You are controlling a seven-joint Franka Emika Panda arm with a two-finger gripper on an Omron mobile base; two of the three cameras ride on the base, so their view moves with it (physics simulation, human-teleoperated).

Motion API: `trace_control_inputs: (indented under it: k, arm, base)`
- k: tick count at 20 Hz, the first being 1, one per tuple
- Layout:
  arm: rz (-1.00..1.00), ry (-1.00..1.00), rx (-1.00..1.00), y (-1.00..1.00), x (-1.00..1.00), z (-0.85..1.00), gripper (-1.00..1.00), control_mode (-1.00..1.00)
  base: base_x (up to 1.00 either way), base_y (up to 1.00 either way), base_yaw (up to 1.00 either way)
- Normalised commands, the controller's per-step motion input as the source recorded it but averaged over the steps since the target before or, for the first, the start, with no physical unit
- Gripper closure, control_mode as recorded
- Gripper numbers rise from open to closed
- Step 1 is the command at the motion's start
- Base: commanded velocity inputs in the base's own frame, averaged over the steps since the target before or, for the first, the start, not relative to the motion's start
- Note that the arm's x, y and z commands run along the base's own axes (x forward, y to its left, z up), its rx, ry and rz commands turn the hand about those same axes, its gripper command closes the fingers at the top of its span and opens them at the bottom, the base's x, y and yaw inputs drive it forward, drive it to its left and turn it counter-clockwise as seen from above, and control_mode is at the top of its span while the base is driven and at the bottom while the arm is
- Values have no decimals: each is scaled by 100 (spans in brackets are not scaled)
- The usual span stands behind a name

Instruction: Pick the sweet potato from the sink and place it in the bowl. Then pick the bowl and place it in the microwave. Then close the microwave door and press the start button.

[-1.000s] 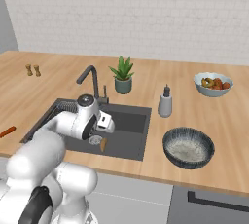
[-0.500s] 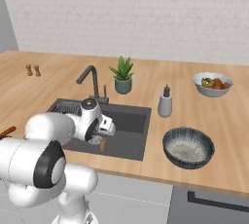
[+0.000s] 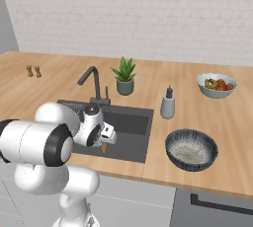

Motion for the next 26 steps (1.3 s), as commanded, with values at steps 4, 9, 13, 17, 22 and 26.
trace_control_inputs:
  k: [4,9,13,17,22,26]
  arm:
    - [0,16,0,0,6,-28,-100,-100]
    - [0,9,0,0,16,-38,-100,-100]
    - [0,-1,0,0,30,-31,-100,-100]
    - [0,-3,1,0,30,-46,-100,-100]
    - [0,-1,0,1,34,-47,-100,-100]
    - [0,0,0,2,41,-28,-100,-100]
  base:
    - [0,0,0]
    - [0,0,0]
    - [0,0,0]
    - [0,0,0]
    - [0,0,0]
    - [0,0,0]
